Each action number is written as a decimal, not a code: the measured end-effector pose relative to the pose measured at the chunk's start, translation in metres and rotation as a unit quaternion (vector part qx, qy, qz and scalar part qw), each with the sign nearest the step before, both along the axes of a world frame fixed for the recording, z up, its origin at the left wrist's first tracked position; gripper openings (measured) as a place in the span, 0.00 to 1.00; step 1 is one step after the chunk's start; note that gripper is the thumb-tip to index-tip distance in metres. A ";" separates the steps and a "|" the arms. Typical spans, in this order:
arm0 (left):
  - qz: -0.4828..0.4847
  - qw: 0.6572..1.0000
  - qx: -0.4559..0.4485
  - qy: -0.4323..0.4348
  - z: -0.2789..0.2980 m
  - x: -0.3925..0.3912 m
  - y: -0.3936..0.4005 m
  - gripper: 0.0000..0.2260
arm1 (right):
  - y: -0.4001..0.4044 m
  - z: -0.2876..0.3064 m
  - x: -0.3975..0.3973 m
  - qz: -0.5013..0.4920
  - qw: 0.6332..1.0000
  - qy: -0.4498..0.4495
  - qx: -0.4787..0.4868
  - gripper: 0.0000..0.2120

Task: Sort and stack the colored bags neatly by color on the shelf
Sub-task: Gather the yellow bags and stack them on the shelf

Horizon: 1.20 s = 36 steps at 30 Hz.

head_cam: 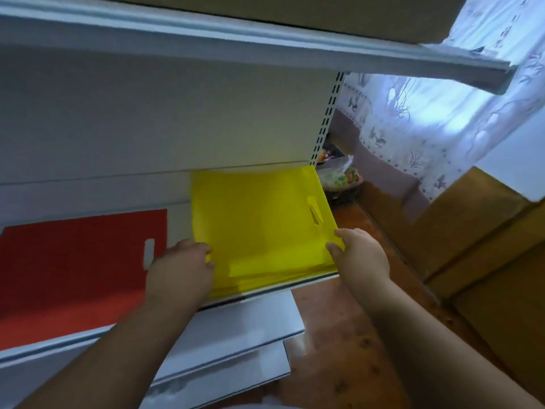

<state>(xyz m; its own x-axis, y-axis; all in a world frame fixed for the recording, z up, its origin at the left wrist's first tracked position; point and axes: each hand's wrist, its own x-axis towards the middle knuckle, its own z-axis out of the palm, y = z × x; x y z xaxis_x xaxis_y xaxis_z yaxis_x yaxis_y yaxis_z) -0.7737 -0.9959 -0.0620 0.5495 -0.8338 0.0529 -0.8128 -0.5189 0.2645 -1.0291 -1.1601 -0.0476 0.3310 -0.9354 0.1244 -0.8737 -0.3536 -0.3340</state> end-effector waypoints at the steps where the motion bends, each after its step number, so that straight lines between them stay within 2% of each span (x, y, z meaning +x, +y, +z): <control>1: 0.008 1.000 0.009 0.000 -0.004 -0.006 -0.004 0.15 | -0.010 0.000 -0.001 0.009 1.000 0.022 0.015 0.20; 8: 0.054 0.997 0.046 0.002 -0.018 -0.026 -0.024 0.13 | -0.056 -0.002 -0.008 0.072 0.986 0.125 0.084 0.17; 14: 0.068 0.993 0.057 -0.083 -0.029 -0.034 -0.025 0.08 | -0.066 -0.010 -0.005 0.100 0.981 0.155 0.058 0.16; 17: 0.073 0.992 0.038 -0.092 -0.031 -0.035 -0.023 0.06 | -0.062 -0.011 0.001 0.121 0.982 0.137 0.042 0.17; 19: 0.070 0.994 -0.010 -0.086 -0.030 -0.037 -0.018 0.06 | -0.054 -0.008 0.012 0.149 0.982 0.114 0.032 0.18; 22: 0.059 0.992 -0.068 -0.085 -0.029 -0.041 0.003 0.11 | -0.029 -0.004 0.039 0.204 0.976 0.067 0.037 0.19; 25: 0.064 0.989 -0.110 -0.075 -0.026 -0.033 0.042 0.16 | 0.009 0.002 0.076 0.271 0.961 0.026 0.037 0.19; 28: 0.114 0.981 -0.143 -0.059 -0.019 -0.014 0.099 0.14 | 0.057 0.012 0.124 0.337 0.941 -0.007 0.020 0.18; 32: 0.210 0.967 -0.141 -0.011 -0.012 0.013 0.206 0.18 | 0.151 0.022 0.193 0.428 0.901 -0.067 0.006 0.19; 36: 0.269 0.954 -0.127 -0.029 -0.004 0.047 0.323 0.16 | 0.260 0.035 0.260 0.509 0.853 -0.112 0.039 0.21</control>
